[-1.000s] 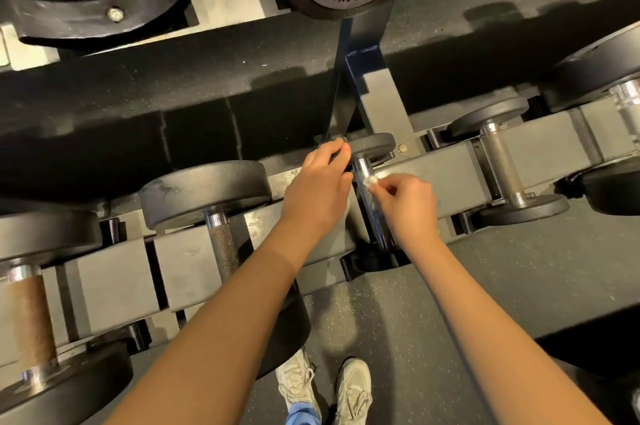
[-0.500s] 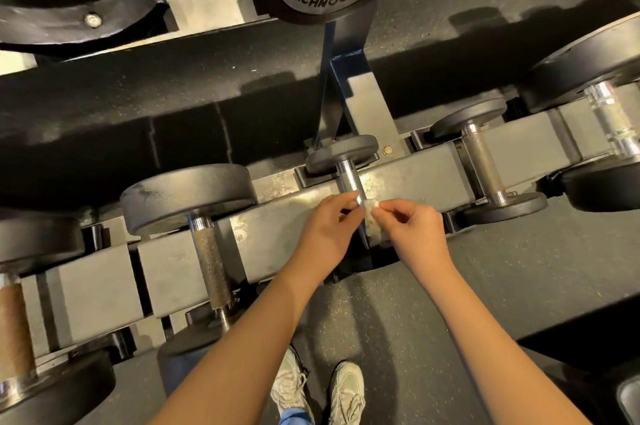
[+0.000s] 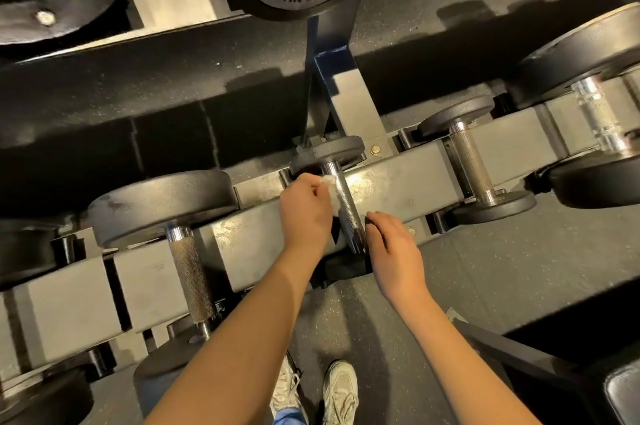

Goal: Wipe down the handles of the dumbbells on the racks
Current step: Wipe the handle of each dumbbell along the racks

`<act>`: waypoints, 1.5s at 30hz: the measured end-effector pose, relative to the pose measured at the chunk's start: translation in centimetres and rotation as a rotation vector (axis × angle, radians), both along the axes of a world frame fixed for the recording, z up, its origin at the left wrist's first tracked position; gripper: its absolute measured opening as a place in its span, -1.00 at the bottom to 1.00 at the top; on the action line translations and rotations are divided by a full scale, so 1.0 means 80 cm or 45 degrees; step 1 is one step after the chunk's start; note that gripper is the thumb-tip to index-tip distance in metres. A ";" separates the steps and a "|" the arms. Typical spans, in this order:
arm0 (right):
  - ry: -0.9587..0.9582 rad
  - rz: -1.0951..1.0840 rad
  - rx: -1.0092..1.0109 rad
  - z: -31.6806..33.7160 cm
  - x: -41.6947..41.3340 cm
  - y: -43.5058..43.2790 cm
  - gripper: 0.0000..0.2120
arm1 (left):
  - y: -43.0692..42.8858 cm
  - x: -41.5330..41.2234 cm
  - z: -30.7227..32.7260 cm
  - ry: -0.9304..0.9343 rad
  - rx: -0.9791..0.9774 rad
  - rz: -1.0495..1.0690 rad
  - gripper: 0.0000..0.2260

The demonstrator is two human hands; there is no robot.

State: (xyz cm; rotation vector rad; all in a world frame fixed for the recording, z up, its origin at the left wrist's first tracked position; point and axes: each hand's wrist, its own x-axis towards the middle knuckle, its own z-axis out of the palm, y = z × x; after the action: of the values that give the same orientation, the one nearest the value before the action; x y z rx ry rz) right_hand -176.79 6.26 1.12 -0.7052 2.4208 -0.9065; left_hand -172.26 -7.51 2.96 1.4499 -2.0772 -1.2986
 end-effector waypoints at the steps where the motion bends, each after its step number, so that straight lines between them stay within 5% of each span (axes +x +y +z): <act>1: -0.002 -0.033 -0.014 -0.002 0.001 -0.001 -0.70 | 0.000 -0.004 -0.004 -0.002 -0.007 -0.005 -0.74; 7: 0.050 -0.042 -0.091 -0.011 -0.002 0.002 -0.72 | 0.025 0.010 -0.002 0.138 0.086 -0.117 -0.78; 15: 0.070 -0.058 -0.080 -0.013 0.004 -0.002 -0.40 | 0.047 0.026 -0.005 0.043 0.243 -0.101 -0.87; 23: 0.067 -0.069 -0.073 -0.013 0.004 -0.003 -0.37 | -0.006 -0.015 0.007 0.070 0.065 0.100 -0.72; 30: 0.078 -0.064 -0.075 -0.009 0.007 -0.004 -0.38 | 0.026 0.007 -0.002 0.078 0.140 0.001 -0.71; 35: 0.086 -0.045 -0.043 -0.006 0.007 -0.005 -0.35 | 0.052 0.024 -0.004 -0.108 0.103 -0.241 -0.84; 42: 0.065 0.039 0.017 0.001 0.001 0.000 -0.35 | 0.046 0.022 -0.002 -0.260 0.202 -0.336 -0.73; 45: 0.052 0.135 0.127 0.005 0.001 -0.001 -0.60 | 0.046 0.025 0.008 -0.240 0.196 -0.328 -0.72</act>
State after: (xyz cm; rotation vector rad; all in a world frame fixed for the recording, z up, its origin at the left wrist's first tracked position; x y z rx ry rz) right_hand -176.73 6.19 1.55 -0.8134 2.4201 -0.7311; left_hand -170.27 -3.81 3.60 1.4537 -2.3997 -1.4979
